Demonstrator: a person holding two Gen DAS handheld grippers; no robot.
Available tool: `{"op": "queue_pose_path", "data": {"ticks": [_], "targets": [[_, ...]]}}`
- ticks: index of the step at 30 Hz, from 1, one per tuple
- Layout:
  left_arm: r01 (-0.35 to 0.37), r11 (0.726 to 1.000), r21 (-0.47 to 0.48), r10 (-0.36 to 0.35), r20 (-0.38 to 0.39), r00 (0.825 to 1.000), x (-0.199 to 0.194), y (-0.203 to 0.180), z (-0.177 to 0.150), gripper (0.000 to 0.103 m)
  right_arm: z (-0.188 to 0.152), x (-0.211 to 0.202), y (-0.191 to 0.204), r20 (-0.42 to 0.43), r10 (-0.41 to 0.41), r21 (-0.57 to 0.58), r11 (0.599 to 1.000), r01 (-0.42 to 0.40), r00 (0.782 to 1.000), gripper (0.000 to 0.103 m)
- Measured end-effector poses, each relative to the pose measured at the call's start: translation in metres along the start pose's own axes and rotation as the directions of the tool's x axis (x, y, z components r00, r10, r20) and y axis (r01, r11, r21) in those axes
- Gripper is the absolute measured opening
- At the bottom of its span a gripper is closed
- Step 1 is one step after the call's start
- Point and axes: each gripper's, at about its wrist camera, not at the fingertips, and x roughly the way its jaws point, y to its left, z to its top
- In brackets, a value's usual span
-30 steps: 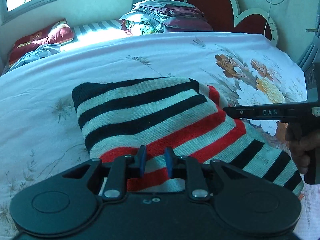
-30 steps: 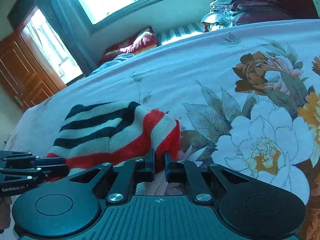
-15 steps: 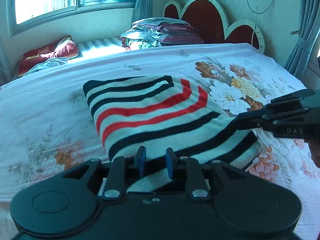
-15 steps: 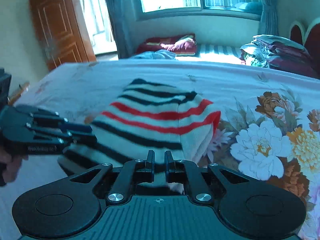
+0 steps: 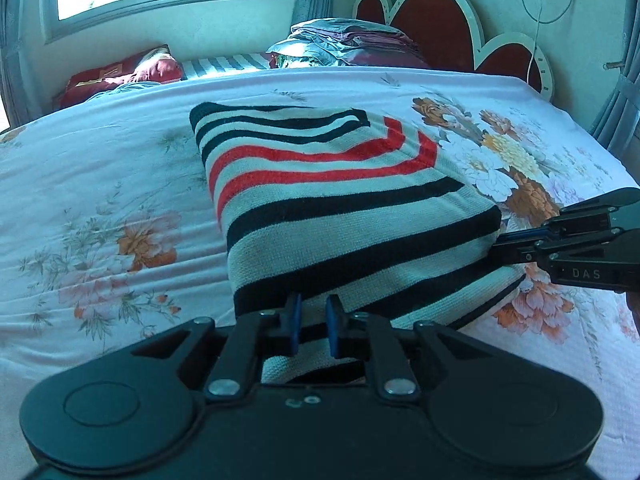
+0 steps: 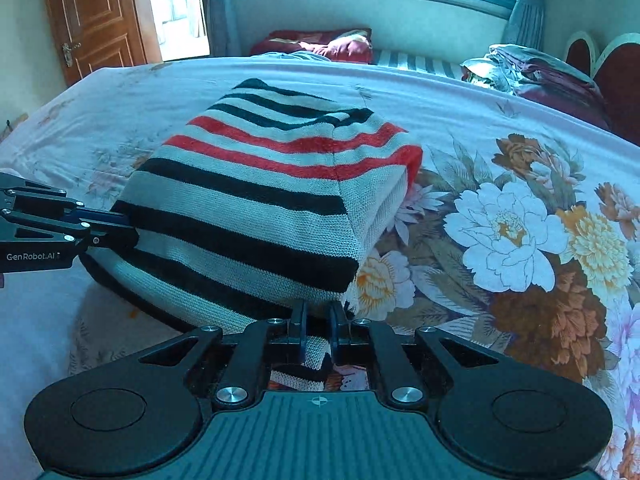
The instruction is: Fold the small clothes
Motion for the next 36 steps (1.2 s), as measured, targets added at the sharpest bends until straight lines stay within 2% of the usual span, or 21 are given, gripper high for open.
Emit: {"op": "queue_pose_path", "data": {"ticks": [3,7,10,19,22,23,24,25,26,27,29,32,34,35,36], "targets": [[-0.015,1.000,0.021,0.015,0.011,1.000,-0.017,-0.004,-0.003,0.014,0.003,-0.024,0.008,0.053,0.022,-0.029,0.999,-0.021,0.998,0.008],[-0.021,1.000,-0.001,0.021,-0.010,1.000,-0.014,-0.001,-0.011,0.014,-0.001,-0.017,0.014,0.015,0.044,-0.038,0.998,-0.043,0.999,0.008],[-0.030,0.999,-0.014,0.030,-0.016,0.999,-0.007,-0.002,-0.014,0.014,-0.009,-0.001,0.018,-0.036,0.011,-0.058,0.998,-0.013,0.999,0.008],[-0.051,0.999,-0.011,0.051,-0.021,0.998,-0.001,-0.004,-0.018,0.014,-0.014,0.007,0.012,-0.036,0.010,-0.051,0.999,-0.012,0.999,0.008],[-0.042,0.999,-0.011,0.042,-0.019,0.999,-0.009,-0.004,-0.013,0.014,-0.011,0.000,0.009,-0.021,0.027,-0.020,0.999,-0.028,0.999,0.009],[-0.035,0.999,-0.023,0.035,-0.007,0.999,-0.016,-0.003,-0.011,0.027,-0.009,-0.007,0.005,0.007,0.038,0.009,0.999,-0.038,0.999,0.009],[-0.041,0.998,-0.039,0.042,0.017,0.999,-0.023,-0.001,-0.009,0.062,-0.008,-0.016,0.000,0.043,0.048,0.043,0.998,-0.050,0.998,0.009],[-0.064,0.996,-0.056,0.067,0.060,0.996,-0.030,0.001,-0.008,0.083,-0.005,-0.023,-0.007,0.069,0.054,0.084,0.995,-0.060,0.996,0.014],[-0.073,0.995,-0.065,0.080,0.112,0.990,-0.037,0.003,-0.006,0.092,-0.003,-0.028,-0.013,0.085,0.056,0.121,0.990,-0.066,0.995,0.027],[-0.062,0.996,-0.066,0.070,0.123,0.990,-0.038,0.006,-0.002,0.090,0.000,-0.031,-0.018,0.107,0.055,0.141,0.987,-0.070,0.993,0.031],[-0.068,0.995,-0.071,0.075,0.101,0.992,-0.029,0.010,0.011,0.087,0.011,-0.031,-0.021,0.134,0.034,0.121,0.991,-0.050,0.990,0.032],[-0.081,0.994,-0.079,0.087,0.076,0.993,-0.007,0.015,0.030,0.058,0.030,-0.018,-0.021,0.135,0.026,0.083,0.996,-0.038,0.991,0.028],[-0.077,0.990,-0.116,0.083,0.047,0.995,0.010,0.019,0.037,0.057,0.036,-0.004,-0.022,0.118,0.048,0.085,0.995,-0.058,0.992,0.015],[-0.097,0.989,-0.113,0.098,0.001,0.995,0.023,0.021,0.038,0.061,0.036,0.005,-0.022,0.092,0.045,0.081,0.995,-0.052,0.995,0.012],[-0.107,0.989,-0.102,0.103,-0.051,0.993,0.035,0.022,0.037,0.064,0.034,0.017,-0.022,0.047,0.007,0.060,0.998,-0.010,0.999,0.011]]}}
